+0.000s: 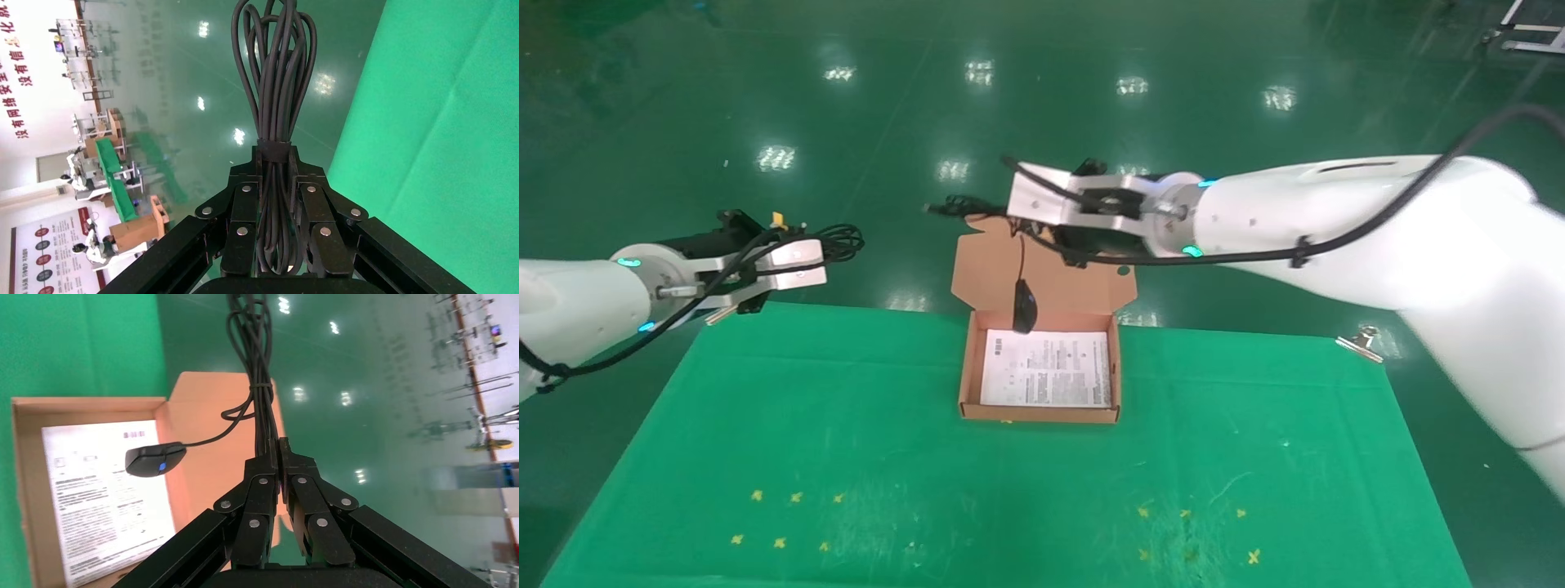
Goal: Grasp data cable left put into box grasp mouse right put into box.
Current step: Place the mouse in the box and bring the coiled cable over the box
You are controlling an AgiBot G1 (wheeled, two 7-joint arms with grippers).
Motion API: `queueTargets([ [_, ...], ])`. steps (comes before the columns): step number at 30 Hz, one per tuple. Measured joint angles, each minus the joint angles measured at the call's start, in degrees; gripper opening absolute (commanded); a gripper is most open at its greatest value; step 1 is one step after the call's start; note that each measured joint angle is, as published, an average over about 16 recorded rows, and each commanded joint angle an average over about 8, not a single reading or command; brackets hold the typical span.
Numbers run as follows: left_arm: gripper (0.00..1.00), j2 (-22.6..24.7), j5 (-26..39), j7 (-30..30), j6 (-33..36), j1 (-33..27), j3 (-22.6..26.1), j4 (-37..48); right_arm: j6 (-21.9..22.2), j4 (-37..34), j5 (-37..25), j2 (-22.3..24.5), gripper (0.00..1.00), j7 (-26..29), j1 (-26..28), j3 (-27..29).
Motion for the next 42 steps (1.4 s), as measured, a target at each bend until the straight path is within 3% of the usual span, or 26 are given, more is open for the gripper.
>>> queueTargets([
  [12,0.0,0.02,0.67,-0.57,0.49,0.14,-0.04,-0.4,-0.01,-5.77,3.24,-2.96,0.0,-2.5,-2.4,-0.48],
  [23,0.0,0.02,0.72,-0.62,0.53,0.16,-0.05,-0.45,0.14,-10.68,2.37,-3.36,0.0,-0.93,-5.39,-1.62],
  [41,0.0,0.02,0.72,-0.63,0.53,0.16,-0.04,-0.45,7.93,-16.81,1.04,-6.6,0.0,4.13,-9.98,-5.49],
  [42,0.0,0.02,0.72,-0.63,0.53,0.16,-0.04,-0.45,8.13,-16.9,1.24,-6.67,0.04,4.35,-10.02,-5.89],
])
